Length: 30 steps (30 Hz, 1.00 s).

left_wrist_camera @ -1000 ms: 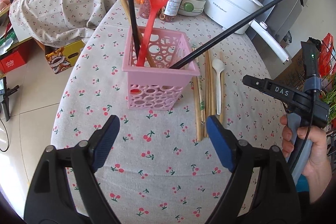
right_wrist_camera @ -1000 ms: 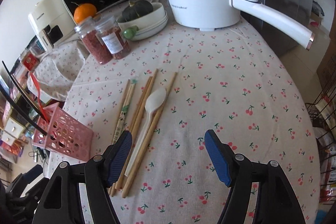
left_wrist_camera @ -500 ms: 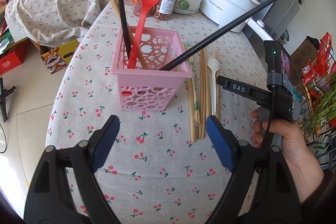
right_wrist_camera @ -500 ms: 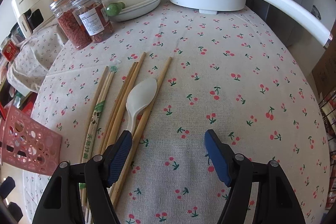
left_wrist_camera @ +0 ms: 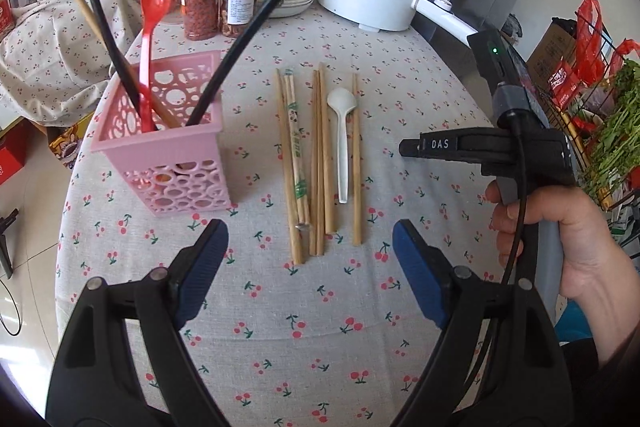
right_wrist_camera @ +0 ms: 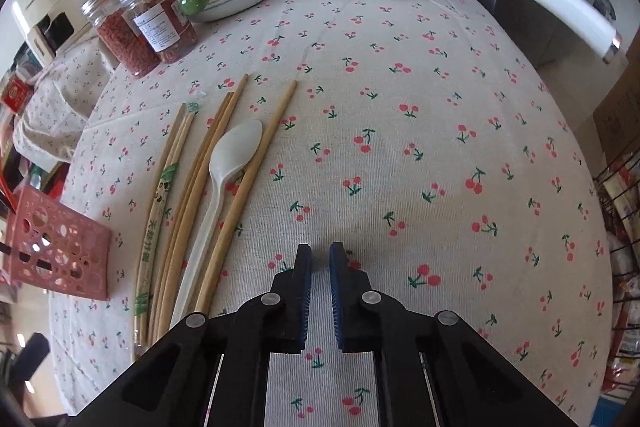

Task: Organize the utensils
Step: 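Move the right gripper to a single wooden chopstick and close on it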

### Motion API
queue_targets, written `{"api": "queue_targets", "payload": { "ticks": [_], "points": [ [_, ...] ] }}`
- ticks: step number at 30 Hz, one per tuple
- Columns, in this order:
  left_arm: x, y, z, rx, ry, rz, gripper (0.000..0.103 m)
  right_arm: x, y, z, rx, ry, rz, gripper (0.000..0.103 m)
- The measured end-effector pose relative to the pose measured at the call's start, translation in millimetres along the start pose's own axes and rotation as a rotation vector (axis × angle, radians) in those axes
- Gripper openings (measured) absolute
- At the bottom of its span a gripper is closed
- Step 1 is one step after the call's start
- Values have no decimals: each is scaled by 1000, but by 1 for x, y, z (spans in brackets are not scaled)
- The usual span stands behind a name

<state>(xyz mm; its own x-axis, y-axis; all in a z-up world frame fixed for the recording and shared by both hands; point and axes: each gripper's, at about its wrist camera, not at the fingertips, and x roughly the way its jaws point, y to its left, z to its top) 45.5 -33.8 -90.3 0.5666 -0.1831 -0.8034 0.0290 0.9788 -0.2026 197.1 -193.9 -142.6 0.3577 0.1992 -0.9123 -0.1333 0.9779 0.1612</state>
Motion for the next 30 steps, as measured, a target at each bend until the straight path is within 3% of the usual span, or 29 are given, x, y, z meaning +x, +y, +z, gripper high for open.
{"api": "queue_targets", "payload": {
  "ticks": [4,10,16,19,21,26,30],
  "points": [
    [3,-2,-1,28,3,9,84,-4,-13,-1,32,-1,98,13],
    [6,14,-4,-14,26,34,84,-1,17,6,-25,-30,122,39],
    [4,23,-2,-41,29,36,84,13,48,9,-87,-45,11,40],
    [3,22,-3,-34,29,38,84,15,48,10,-86,-46,-29,31],
    [4,19,-3,-31,31,37,84,16,49,8,-116,-42,-75,16],
    [6,5,-2,-3,30,30,84,10,31,5,-95,21,-64,7],
    [15,-12,2,31,45,0,84,1,6,-1,-30,65,-28,7]
  ]
}}
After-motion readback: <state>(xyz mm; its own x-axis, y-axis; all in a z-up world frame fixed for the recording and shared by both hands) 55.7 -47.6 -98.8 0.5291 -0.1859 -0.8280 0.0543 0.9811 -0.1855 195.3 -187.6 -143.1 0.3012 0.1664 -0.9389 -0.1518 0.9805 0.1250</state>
